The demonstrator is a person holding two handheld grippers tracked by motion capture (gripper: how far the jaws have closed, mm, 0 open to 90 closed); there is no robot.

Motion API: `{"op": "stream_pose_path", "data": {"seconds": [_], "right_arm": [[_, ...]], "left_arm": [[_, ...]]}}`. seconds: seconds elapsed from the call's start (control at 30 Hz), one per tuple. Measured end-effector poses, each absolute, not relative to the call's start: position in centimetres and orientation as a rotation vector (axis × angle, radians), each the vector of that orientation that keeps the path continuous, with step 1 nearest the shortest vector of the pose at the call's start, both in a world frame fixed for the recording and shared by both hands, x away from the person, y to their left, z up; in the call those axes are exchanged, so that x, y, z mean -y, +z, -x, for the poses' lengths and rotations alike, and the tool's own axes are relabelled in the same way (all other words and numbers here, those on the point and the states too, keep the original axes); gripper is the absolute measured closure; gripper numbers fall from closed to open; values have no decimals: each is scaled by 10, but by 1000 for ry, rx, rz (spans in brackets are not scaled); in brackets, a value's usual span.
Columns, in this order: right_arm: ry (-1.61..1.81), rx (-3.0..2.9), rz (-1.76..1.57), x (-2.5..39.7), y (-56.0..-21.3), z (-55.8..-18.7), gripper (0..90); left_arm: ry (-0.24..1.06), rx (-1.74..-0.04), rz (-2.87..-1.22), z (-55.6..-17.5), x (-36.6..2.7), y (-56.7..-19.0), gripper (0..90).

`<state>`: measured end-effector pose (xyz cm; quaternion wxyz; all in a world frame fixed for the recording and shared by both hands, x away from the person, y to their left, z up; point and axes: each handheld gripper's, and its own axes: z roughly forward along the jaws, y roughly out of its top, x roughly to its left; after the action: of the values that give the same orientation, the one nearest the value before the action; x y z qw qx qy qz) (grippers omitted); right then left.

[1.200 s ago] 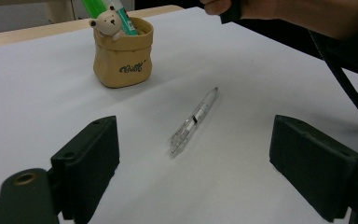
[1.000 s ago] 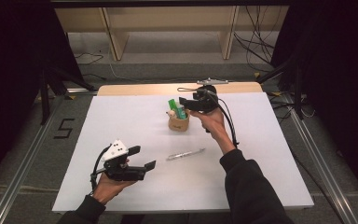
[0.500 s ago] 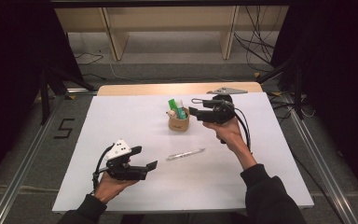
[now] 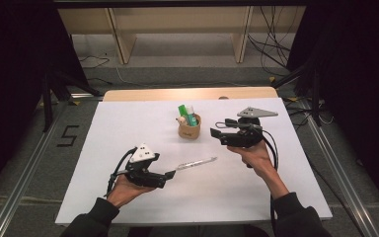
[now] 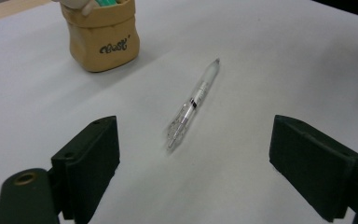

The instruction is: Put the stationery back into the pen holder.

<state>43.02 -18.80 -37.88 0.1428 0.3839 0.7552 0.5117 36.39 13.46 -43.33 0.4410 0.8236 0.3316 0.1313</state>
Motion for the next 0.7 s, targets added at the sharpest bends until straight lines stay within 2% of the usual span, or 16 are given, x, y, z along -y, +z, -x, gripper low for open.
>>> {"op": "stream_pose_path", "data": {"seconds": [0.7], "right_arm": [[1498,-2182,-1142,218,-405,-393,273]], "left_arm": [[290,-796,-2227,-401,-95,-443,162]]}}
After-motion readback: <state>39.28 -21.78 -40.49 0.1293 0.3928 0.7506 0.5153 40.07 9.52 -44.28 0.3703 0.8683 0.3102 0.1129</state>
